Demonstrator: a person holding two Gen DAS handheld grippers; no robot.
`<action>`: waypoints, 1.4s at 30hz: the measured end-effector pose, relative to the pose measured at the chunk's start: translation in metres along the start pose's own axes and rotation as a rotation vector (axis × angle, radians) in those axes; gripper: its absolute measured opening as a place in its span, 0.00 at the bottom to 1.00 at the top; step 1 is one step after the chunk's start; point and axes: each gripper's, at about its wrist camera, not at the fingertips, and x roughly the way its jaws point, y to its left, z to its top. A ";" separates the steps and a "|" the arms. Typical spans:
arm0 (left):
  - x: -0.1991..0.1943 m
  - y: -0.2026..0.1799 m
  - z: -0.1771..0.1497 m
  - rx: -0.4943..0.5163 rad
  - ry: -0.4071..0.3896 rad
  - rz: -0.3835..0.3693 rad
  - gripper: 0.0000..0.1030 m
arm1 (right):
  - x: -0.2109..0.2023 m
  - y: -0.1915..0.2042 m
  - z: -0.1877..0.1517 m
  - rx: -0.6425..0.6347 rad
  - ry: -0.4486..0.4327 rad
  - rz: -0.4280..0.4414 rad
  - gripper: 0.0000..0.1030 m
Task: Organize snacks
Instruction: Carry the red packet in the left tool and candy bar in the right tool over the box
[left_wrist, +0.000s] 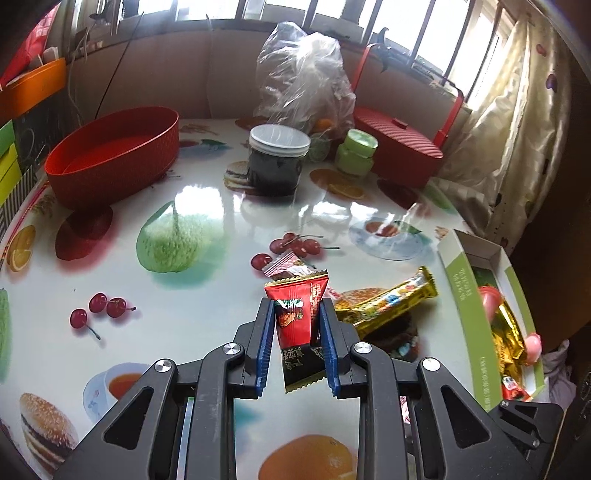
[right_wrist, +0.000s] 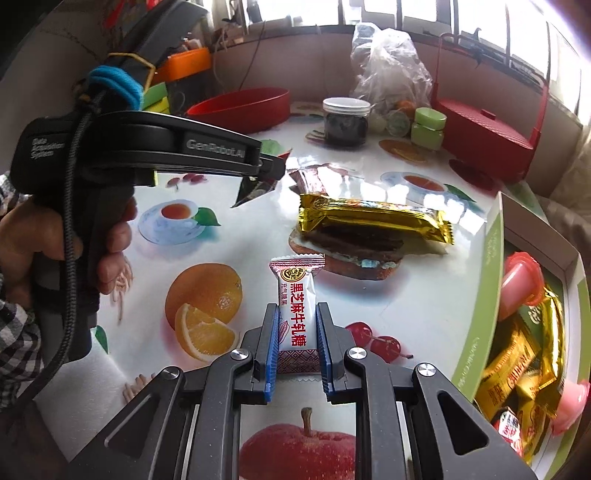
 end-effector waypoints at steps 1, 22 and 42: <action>-0.002 -0.001 0.000 0.001 -0.002 -0.002 0.24 | -0.002 0.000 -0.001 0.003 -0.003 -0.003 0.17; -0.045 -0.041 -0.011 0.073 -0.063 -0.079 0.24 | -0.054 -0.025 -0.018 0.131 -0.093 -0.082 0.17; -0.046 -0.107 -0.025 0.187 -0.041 -0.162 0.24 | -0.104 -0.076 -0.048 0.271 -0.167 -0.211 0.17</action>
